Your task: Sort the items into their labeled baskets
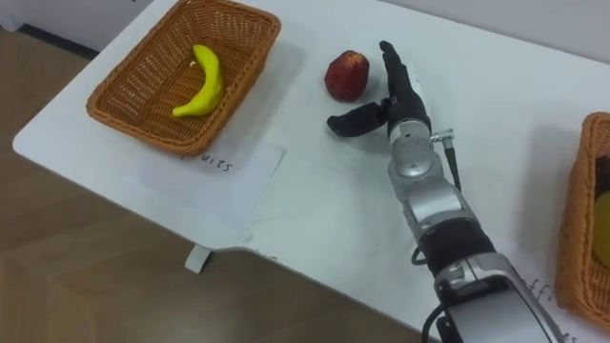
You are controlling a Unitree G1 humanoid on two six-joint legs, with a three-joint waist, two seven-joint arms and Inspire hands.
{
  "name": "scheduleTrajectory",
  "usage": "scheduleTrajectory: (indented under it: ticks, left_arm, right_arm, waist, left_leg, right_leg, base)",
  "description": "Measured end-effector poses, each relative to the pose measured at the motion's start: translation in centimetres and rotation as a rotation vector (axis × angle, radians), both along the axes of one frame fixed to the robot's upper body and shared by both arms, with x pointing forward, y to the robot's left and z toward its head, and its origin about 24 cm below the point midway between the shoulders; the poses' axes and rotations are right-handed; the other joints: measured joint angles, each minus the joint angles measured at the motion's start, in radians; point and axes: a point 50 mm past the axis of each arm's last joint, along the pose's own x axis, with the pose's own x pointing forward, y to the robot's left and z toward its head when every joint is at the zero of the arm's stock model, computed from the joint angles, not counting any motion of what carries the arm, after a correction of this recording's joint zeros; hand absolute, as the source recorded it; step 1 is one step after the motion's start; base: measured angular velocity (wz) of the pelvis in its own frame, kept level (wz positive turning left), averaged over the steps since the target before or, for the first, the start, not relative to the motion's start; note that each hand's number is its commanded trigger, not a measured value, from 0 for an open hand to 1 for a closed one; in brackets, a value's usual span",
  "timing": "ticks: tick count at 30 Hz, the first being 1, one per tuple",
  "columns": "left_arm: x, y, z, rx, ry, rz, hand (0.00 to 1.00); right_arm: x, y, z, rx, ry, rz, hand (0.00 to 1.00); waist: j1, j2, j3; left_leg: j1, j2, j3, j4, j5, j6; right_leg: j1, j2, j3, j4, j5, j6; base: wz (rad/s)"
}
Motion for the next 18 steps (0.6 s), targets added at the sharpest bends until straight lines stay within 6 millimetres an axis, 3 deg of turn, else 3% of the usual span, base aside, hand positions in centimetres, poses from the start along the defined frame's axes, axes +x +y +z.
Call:
scheduleTrajectory:
  ticks: [10,18]
  left_arm:
    - [0.8,-0.2,0.1,-0.004,-0.033,-0.023,0.00]
    - [0.6,-0.4,0.0,-0.009,-0.031,-0.024,0.00]
  right_arm:
    - [0.7,0.2,1.1,-0.007,-0.028,0.004,0.00]
    - [0.9,0.3,1.6,-0.009,-0.040,0.009,0.00]
  waist:
    - [0.036,-0.013,0.0119]
    - [0.045,-0.013,0.0117]
  left_leg:
    - [-0.023,0.000,-0.006,0.010,0.000,0.000]
    - [-0.038,-0.001,-0.022,0.014,0.000,0.000]
  right_leg:
    - [-0.020,-0.001,-0.007,0.010,0.000,0.000]
    - [-0.024,-0.001,-0.026,0.010,0.000,0.000]
  base:
    - [0.02]
    - [0.07]
